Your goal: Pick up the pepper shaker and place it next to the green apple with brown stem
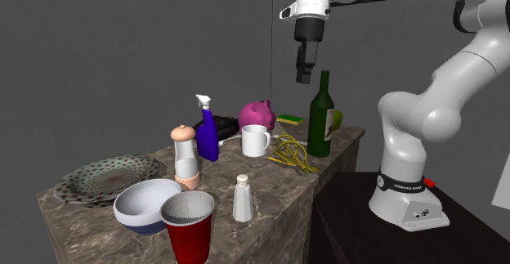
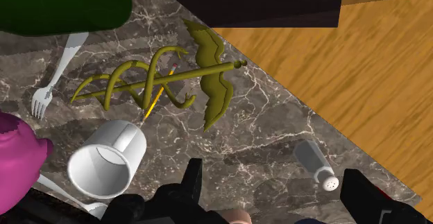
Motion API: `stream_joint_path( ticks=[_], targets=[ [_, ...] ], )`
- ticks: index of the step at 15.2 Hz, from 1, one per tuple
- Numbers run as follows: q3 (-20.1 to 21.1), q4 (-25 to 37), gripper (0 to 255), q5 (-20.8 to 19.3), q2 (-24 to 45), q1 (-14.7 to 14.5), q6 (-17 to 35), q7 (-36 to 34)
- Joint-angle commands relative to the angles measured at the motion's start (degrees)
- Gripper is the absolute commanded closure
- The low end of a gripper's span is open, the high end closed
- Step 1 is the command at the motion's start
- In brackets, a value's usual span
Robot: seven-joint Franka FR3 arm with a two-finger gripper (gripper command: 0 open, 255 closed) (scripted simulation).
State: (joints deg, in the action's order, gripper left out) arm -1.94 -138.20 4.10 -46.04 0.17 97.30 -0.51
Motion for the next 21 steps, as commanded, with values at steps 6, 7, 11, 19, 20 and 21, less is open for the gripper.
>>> stream_joint_path(
  ticks=[6, 7, 11, 19, 20, 21],
  targets=[
    [5.4, -0.9, 0, 0.8, 7.2, -1.2, 7.4, -4.7],
    [6.4, -0.8, 0, 0.8, 8.9, -1.4, 8.9, -5.7],
    [10.5, 0.3, 0, 0.4, 16.2, -1.9, 14.4, -9.8],
    [17.9, 6.1, 0, -4.5, 33.3, -1.9, 23.1, -19.7],
    [18.7, 7.2, 0, -5.6, 35.7, -2.0, 23.9, -21.1],
    [19.4, 8.4, 0, -6.7, 38.0, -2.0, 24.6, -22.6]
  ],
)
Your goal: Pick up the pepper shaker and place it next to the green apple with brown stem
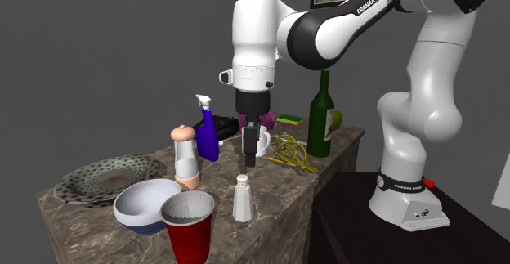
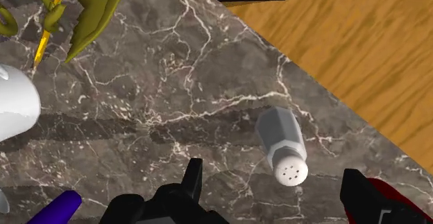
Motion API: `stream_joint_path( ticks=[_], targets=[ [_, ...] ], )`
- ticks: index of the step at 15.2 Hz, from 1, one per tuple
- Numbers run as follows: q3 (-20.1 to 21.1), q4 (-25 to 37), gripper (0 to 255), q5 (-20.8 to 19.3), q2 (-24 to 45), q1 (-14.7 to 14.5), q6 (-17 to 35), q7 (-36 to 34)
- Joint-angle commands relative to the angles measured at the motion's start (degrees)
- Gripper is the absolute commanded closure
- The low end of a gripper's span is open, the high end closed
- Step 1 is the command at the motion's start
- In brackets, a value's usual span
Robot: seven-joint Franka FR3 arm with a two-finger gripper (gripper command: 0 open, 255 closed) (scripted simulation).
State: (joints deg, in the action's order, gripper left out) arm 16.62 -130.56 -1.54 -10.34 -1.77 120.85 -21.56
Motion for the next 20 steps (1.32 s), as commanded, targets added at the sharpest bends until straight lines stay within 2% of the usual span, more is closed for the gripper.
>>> stream_joint_path(
  ticks=[1, 3, 11, 18, 19, 20],
  targets=[
    [1.4, 2.0, 0, -2.3, 4.7, -0.1, 1.7, -3.1],
    [2.3, 4.5, 0, -4.8, 9.2, -0.5, 2.6, -5.9],
    [2.0, 1.7, 0, -6.6, 12.3, -0.4, 8.2, -7.1],
    [2.0, 1.7, 0, -6.6, 12.3, -0.4, 8.2, -7.1],
    [2.0, 1.7, 255, -6.6, 12.3, -0.4, 8.2, -7.1],
    [2.0, 1.7, 255, -6.6, 12.3, -0.4, 8.2, -7.1]
  ],
)
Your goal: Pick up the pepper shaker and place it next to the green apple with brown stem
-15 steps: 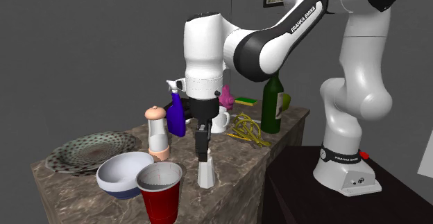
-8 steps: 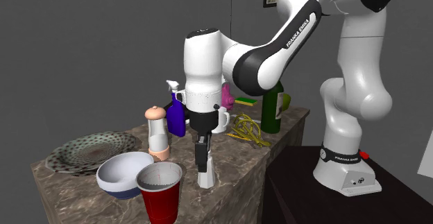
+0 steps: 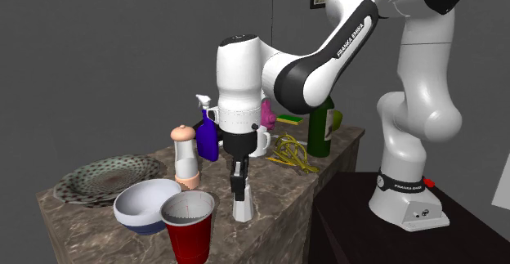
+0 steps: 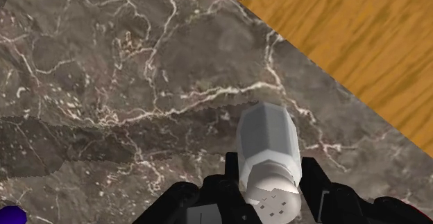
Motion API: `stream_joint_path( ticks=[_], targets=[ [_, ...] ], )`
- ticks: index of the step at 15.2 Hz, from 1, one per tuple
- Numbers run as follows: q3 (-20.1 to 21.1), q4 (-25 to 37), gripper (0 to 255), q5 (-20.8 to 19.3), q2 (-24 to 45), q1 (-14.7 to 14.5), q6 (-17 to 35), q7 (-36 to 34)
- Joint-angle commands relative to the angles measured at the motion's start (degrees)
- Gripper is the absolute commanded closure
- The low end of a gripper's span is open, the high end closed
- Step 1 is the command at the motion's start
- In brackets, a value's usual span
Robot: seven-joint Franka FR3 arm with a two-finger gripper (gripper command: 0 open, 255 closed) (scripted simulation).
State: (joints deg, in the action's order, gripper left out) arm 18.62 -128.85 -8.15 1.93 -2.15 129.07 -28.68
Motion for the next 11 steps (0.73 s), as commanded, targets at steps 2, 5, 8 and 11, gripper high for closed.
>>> stream_joint_path(
  ticks=[2, 5, 8, 11],
  targets=[
    [0.0, 0.0, 255, 0.0, 0.0, 0.0, 0.0, 0.0],
    [0.0, 0.0, 255, 0.0, 0.0, 0.0, 0.0, 0.0],
    [0.0, 0.0, 255, 0.0, 0.0, 0.0, 0.0, 0.0],
    [0.0, 0.9, 255, 0.8, -1.4, 0.0, -2.2, 0.7]
  ],
)
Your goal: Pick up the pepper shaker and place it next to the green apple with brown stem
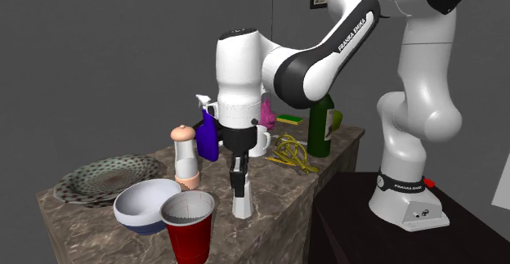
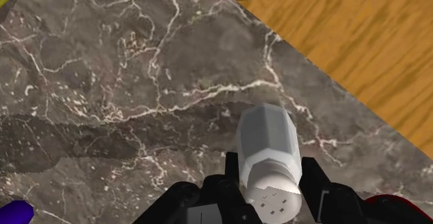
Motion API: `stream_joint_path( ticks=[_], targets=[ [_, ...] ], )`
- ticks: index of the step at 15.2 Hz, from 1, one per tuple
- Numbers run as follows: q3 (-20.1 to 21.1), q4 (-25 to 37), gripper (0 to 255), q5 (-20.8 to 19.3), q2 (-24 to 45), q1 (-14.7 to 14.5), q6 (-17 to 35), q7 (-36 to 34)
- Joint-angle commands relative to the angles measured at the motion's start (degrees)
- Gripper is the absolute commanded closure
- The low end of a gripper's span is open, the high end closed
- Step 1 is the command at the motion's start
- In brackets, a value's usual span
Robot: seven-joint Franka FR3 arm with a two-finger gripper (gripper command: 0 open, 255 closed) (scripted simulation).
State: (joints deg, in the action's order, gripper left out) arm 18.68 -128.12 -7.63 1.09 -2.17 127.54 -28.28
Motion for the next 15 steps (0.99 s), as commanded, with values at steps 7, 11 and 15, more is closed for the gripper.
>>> stream_joint_path(
  ticks=[7, 11, 15],
  targets=[
    [-0.1, 2.8, 255, 1.8, -3.3, 0.1, -5.8, 1.7],
    [-0.1, 4.6, 255, 2.4, -4.6, 0.0, -8.8, 2.4],
    [-0.2, 6.6, 255, 2.9, -5.8, 0.1, -11.8, 3.0]
  ],
)
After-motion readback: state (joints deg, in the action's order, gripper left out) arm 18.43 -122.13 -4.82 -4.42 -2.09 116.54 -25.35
